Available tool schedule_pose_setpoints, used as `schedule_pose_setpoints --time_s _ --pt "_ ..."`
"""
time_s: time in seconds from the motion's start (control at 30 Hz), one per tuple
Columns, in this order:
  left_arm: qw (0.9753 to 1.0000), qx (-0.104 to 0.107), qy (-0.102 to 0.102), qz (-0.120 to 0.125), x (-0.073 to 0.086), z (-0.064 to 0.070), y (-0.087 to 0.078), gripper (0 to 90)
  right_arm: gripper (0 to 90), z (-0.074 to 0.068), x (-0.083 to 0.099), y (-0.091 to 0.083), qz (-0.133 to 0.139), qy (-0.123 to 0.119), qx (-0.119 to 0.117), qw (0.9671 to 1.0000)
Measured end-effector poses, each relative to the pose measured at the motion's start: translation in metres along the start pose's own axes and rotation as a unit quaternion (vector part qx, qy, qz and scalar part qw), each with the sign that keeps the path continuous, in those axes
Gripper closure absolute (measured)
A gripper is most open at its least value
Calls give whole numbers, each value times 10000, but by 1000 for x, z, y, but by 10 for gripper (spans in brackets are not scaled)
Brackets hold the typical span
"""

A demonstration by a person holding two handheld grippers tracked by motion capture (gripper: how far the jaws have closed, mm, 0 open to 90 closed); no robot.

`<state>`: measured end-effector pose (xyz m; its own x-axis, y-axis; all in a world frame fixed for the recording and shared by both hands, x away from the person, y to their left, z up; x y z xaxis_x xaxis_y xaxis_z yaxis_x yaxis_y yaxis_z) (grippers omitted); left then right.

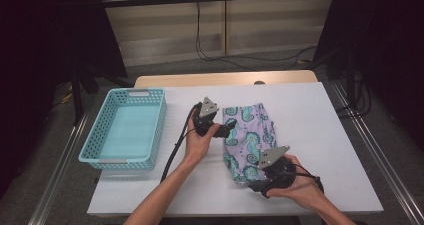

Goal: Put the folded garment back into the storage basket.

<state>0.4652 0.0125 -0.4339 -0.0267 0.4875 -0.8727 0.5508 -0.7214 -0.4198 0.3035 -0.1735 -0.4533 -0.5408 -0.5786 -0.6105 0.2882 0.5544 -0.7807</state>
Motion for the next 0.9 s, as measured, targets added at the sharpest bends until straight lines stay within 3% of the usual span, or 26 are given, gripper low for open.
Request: schedule_pose_setpoints --time_s 0.13,0.3,0.5,0.6,0.67,0.83,0.9 --pt "10000 40 -21 -15 1 3 2 39 256 2 4 9 -304 -71 135 9994" --pt "9996 138 -15 -228 8 2 4 38 342 6 0 11 -391 -80 191 9990" --pt "9999 25 -53 -88 5 0 4 40 442 11 -9 13 -508 -186 303 9981" --pt "9999 -34 -79 -70 4 -4 4 41 560 15 -9 13 -426 -153 295 9985" --pt "9999 -70 -107 -94 4 -6 3 41 656 18 -10 12 -392 -193 415 9982" --pt "9998 -114 -144 -126 7 -11 4 41 708 25 -9 11 -303 -19 281 9991" --pt "9997 -107 -173 -165 9 -12 4 41 708 27 -8 12 -231 -72 225 9995"
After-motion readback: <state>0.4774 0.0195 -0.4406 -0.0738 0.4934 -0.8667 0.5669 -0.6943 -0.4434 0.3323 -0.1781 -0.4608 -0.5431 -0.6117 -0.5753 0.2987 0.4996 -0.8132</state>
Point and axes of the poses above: each handheld gripper's, and its own axes: y roughly forward along the jaws, x roughly out of its underside, z roughly to its right, the point moved 3 cm from there along y, roughly forward along the jaws, and after that the axes turned 14 degrees about y, right-handed, at the moved point
